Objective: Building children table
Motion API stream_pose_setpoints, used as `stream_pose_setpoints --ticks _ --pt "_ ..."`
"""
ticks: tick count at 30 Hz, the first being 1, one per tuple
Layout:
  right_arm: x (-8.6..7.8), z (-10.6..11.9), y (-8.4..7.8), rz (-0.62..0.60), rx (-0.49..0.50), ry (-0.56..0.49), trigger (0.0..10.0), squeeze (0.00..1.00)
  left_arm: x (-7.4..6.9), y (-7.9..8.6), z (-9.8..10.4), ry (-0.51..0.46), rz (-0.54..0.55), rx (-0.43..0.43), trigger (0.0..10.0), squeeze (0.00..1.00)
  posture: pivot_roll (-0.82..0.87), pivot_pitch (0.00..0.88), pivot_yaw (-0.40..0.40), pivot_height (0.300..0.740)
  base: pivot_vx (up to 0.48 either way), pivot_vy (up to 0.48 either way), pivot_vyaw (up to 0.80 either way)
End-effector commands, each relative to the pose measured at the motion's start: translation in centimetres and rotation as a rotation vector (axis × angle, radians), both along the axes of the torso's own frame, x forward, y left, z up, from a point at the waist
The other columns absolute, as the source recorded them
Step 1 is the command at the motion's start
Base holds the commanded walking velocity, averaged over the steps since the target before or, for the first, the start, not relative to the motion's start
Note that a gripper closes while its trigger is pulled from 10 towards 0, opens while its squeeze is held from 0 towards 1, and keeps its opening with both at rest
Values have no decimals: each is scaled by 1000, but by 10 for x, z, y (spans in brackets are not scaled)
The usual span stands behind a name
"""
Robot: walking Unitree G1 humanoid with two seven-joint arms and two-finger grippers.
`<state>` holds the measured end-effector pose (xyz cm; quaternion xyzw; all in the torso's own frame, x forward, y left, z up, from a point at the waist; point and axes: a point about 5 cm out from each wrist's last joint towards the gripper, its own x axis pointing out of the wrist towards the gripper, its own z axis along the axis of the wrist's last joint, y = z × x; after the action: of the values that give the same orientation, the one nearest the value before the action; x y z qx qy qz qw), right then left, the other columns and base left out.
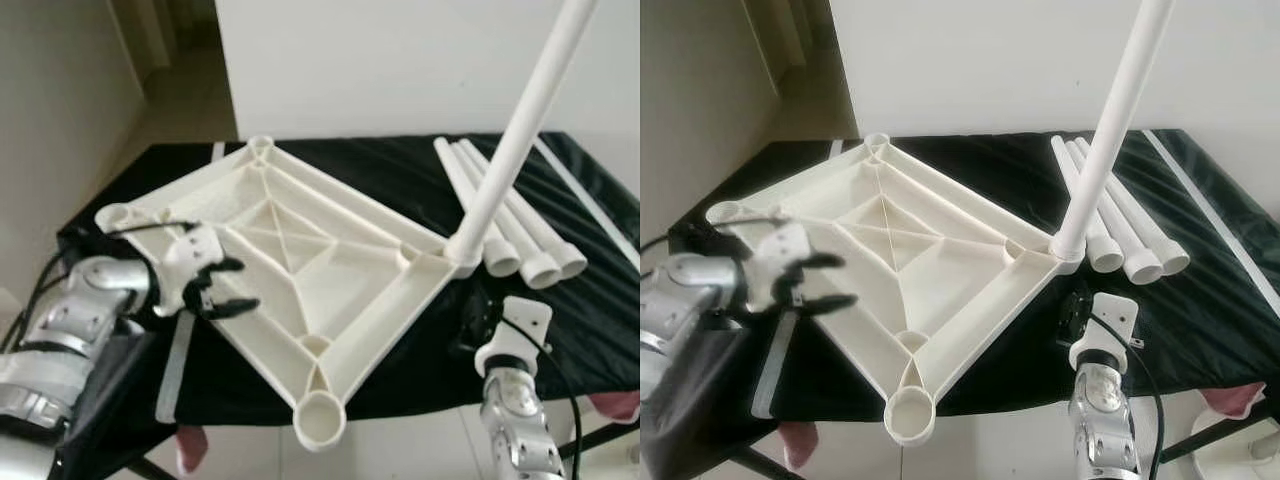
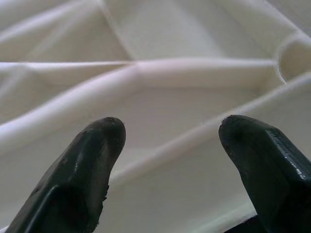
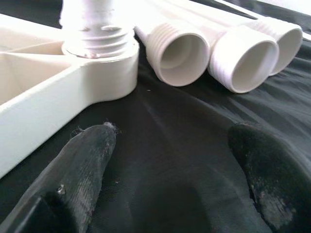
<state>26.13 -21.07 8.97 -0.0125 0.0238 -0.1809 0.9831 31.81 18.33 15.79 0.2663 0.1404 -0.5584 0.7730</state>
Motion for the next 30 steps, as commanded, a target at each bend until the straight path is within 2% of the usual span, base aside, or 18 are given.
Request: stream_pose_setpoints --ticks 1,3,5,10,13,20,24,27,30 --pt "1 -1 -1 7 -9 20 10000 0 -10 -6 -8 74 -132 47 10000 0 20 0 3 740 0 0 0" --pt "2 -1 -1 10 -13 21 10000 0 -11 -8 -11 82 -141 57 10000 0 20 0 3 740 0 0 0" --pt "2 0 -2 8 -17 26 10000 0 -10 -14 -18 76 -167 106 10000 0 17 0 0 740 0 0 0" --pt "1 0 -3 7 -20 29 10000 0 -8 -14 -20 62 -167 148 10000 0 12 0 2 740 0 0 0" --pt "1 1 -6 4 -25 33 10000 0 -2 -17 -23 10 -178 235 10000 0 8 0 3 740 0 0 0" --pt "0 2 -7 -2 -27 36 10000 0 11 -23 -22 -56 -185 313 10000 0 -8 0 18 740 0 0 0" --pt "0 2 -6 -2 -26 36 10000 0 13 -25 -22 -64 -198 334 10000 0 -10 0 20 740 0 0 0" --pt "1 2 -5 0 -25 37 10000 0 17 -27 -25 -101 -226 408 10000 0 -15 0 25 740 0 0 0" --pt "1 2 -5 0 -25 38 10000 0 18 -29 -26 -111 -233 427 10000 0 -16 0 28 740 0 0 0"
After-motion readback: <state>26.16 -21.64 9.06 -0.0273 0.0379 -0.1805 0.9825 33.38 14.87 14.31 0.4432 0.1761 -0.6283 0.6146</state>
